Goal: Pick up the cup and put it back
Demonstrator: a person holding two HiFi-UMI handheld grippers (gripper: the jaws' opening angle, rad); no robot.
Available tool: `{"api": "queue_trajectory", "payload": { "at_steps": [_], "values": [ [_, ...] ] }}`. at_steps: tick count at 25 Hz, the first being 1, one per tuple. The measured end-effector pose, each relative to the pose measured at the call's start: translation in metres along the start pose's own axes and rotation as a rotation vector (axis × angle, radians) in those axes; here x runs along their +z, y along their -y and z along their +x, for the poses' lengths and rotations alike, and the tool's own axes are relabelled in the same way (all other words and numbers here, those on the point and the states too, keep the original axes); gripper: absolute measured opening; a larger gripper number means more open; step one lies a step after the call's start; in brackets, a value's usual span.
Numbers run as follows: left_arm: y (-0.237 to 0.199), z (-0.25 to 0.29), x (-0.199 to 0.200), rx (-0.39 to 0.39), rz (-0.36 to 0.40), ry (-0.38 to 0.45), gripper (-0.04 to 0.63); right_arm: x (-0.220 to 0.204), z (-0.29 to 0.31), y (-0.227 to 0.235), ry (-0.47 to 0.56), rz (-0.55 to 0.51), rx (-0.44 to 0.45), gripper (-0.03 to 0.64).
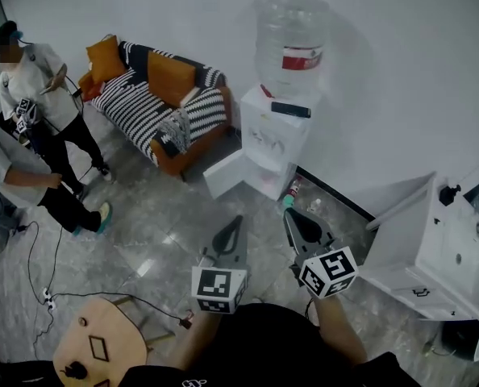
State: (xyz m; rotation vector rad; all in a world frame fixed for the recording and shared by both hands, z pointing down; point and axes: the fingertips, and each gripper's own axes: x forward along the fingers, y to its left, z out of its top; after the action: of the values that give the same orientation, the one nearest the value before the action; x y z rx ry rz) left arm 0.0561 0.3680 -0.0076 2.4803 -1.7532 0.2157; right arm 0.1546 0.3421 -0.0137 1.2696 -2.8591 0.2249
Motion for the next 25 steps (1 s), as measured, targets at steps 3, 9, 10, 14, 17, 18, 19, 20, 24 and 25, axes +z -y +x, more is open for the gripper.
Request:
{"api": "queue_trajectory", "payload": {
  "at_steps": [3,9,10,14,17,18,19,20,24,25],
  "values": [
    [0.004,0.008,-0.009,0.006,-0.007,-0.014,0.012,-0.007,0.003,0.012,-0.008,0.009,0.006,0.011],
    [-0.021,0.044,-0.009,0.01,-0.008,-0.021,0.012,-0.014,0.037,0.032,-0.018,0.032,0.003,0.011],
    [-0.028,0.053,-0.01,0.007,-0.008,-0.024,0.012,-0.017,0.047,0.037,-0.024,0.038,-0.002,0.011],
    [-0.071,0.098,-0.01,-0.025,-0.007,-0.044,0.012,-0.026,0.106,0.055,-0.044,0.062,-0.029,0.011],
    [-0.114,0.138,-0.011,-0.048,-0.019,-0.076,0.012,-0.02,0.16,0.065,-0.042,0.077,-0.051,0.011],
    [-0.128,0.152,-0.008,-0.06,-0.018,-0.083,0.012,-0.015,0.178,0.069,-0.039,0.081,-0.06,0.011],
    [-0.141,0.166,-0.002,-0.076,-0.01,-0.083,0.012,-0.01,0.196,0.075,-0.034,0.085,-0.071,0.011],
    [-0.153,0.18,0.005,-0.094,0.003,-0.079,0.012,-0.004,0.213,0.081,-0.026,0.088,-0.084,0.011],
    [-0.198,0.231,0.02,-0.154,0.044,-0.062,0.012,0.01,0.275,0.103,0.005,0.099,-0.134,0.011],
    [-0.208,0.241,0.022,-0.167,0.052,-0.058,0.012,0.01,0.287,0.106,0.005,0.1,-0.144,0.011]
  ]
}}
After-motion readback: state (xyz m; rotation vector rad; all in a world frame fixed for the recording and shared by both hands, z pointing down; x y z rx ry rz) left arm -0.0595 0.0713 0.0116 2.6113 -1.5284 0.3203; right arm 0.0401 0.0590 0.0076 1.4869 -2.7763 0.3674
